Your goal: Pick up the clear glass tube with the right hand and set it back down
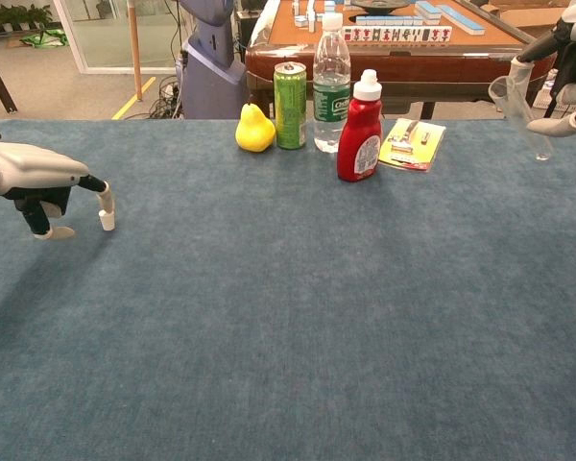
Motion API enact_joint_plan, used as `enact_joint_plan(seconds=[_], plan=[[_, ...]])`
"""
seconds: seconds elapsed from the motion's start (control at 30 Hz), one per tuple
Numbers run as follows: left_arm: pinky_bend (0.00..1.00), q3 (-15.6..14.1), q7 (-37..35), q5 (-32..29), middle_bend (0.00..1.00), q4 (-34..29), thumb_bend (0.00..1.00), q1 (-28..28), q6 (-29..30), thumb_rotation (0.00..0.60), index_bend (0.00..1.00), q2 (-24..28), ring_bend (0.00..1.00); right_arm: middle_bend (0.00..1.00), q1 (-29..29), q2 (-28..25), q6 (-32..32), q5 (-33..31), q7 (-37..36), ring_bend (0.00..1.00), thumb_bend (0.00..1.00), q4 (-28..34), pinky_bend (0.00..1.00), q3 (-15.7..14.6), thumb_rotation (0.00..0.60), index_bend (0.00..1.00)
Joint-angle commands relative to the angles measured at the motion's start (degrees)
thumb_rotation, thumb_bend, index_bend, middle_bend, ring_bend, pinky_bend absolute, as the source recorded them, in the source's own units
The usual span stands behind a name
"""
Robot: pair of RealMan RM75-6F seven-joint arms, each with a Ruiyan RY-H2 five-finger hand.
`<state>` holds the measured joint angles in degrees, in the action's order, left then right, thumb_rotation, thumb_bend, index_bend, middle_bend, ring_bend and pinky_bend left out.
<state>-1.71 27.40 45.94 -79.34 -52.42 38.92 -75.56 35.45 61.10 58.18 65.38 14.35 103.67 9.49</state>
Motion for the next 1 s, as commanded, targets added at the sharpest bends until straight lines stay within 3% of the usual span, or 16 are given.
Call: enact_joint_plan(seconds=[0.03, 0.47, 0.63, 1.0], plan=[[1.00, -0.27, 0.29, -0.40, 1.00, -0.68, 0.37, 0.10, 0.40, 0.600, 0.25, 0.39, 1.00, 1.00, 0.04, 0.02, -0.06, -0.22, 0.26, 1.00, 0.51, 0.08, 1.00, 0.00, 0.600, 0.80], [1.00, 1.12, 0.29, 1.27, 1.00, -3.96, 0.37, -0.24, 3.70, 0.600, 0.25, 1.69, 1.00, 1.00, -0.38, -0.71, 0.83, -0.99, 1.93, 1.00, 0.51, 1.17, 1.00, -0.06, 0.600, 0.80], [1.00, 2.29, -2.90, 6.11, 1.00, -0.36, 0.36, 0.92, 5.67, 0.600, 0.28, -1.32, 1.00, 1.00, -0.49, -0.88, 0.56, -1.28, 1.92, 1.00, 0.51, 1.52, 1.00, -0.24, 0.600, 0.80], [1.00, 4.10, -7.35, 10.41, 1.00, 10.09, 0.31, 1.22, 4.14, 0.600, 0.39, -8.08, 1.00, 1.00, -0.94, -1.31, 0.48, -1.60, 1.65, 1.00, 0.51, 1.42, 1.00, -0.52, 0.600, 0.80]])
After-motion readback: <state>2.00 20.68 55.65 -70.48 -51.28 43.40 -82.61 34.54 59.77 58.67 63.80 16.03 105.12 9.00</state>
